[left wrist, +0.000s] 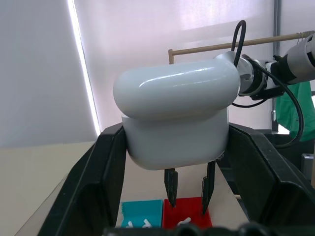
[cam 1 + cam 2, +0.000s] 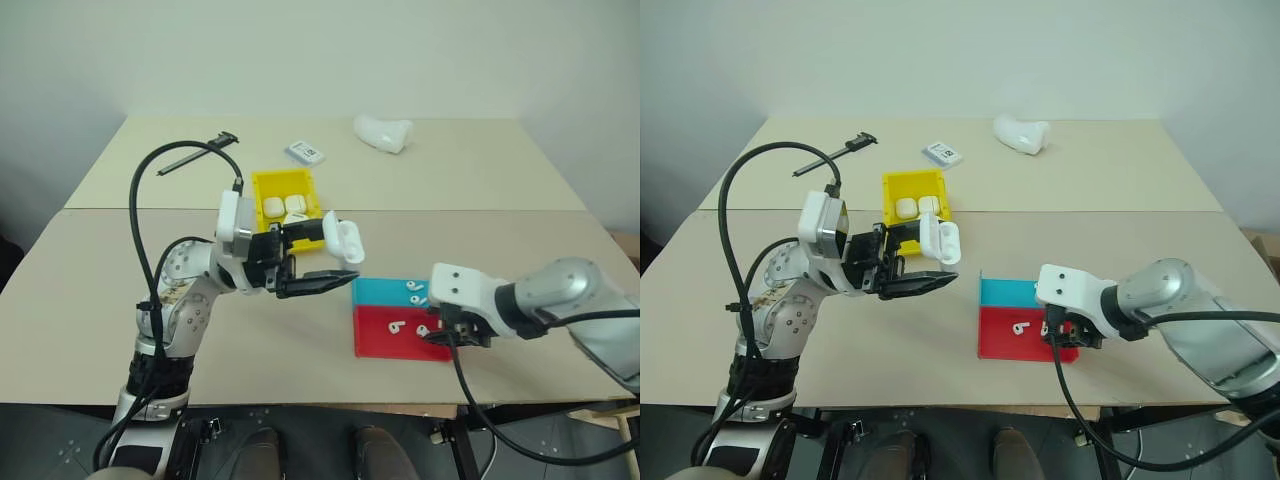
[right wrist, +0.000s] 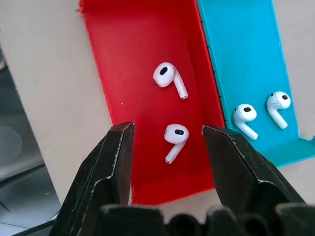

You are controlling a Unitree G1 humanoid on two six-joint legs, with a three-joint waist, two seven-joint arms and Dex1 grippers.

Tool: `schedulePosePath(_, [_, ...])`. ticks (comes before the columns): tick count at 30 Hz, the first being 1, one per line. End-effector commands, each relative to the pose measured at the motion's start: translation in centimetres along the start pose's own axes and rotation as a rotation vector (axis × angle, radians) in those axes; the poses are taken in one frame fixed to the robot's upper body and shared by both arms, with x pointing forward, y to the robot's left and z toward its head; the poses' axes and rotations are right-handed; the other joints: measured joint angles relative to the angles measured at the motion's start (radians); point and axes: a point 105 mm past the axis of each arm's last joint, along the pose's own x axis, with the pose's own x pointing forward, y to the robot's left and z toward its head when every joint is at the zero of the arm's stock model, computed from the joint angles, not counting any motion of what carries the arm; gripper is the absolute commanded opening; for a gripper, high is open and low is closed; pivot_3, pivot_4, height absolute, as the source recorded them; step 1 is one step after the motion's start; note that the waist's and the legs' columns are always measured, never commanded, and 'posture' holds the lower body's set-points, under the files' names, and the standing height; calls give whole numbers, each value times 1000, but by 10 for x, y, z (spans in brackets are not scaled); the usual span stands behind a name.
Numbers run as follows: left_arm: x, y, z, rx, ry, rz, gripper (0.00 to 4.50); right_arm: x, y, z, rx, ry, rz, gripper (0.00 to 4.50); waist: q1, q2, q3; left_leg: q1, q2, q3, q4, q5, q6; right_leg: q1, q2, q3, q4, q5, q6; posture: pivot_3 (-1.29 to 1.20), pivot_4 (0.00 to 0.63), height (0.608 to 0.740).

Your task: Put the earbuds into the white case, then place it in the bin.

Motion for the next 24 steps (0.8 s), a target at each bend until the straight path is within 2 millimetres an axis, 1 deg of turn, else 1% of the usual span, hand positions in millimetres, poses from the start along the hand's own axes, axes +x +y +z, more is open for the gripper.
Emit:
schedulePosePath(1, [2,-3,8,45,-24,-5,2831,0,-4,1,50,36,-44,2648,3,0,0,0,0,0,0,0,0,0,0,0,0,0,0,0,150,740])
schedulePosePath(5, [2,-5,6,46,-23,1,2831,5,-2,-2,78,78,-41,2648,3,0,0,-1,0,0,1,0,1,0,-1,0,-1,0,0,0,150,740])
schedulePosePath(8, [0,-5,6,51,-21,11,2831,9,-4,-8,95,132,-68,2648,2,0,0,-2,0,0,1,0,1,-1,-1,0,-1,0,0,0,150,740])
schedulePosePath(12, [1,-8,4,48,-23,18,2831,14,-5,-12,133,166,-73,2648,0,0,0,-2,0,0,0,0,1,-1,-1,-1,-1,0,0,0,150,740])
schedulePosePath(17, [5,-11,3,50,-22,21,2831,15,-7,-10,159,165,-73,2648,0,0,0,-2,0,-1,0,0,1,-1,-1,-1,-1,0,0,0,150,740])
schedulePosePath(24, [8,-12,4,55,-15,25,2831,21,-5,-11,189,169,-55,2648,0,0,0,-2,0,-1,0,0,1,-1,-1,-1,-1,0,0,0,150,740])
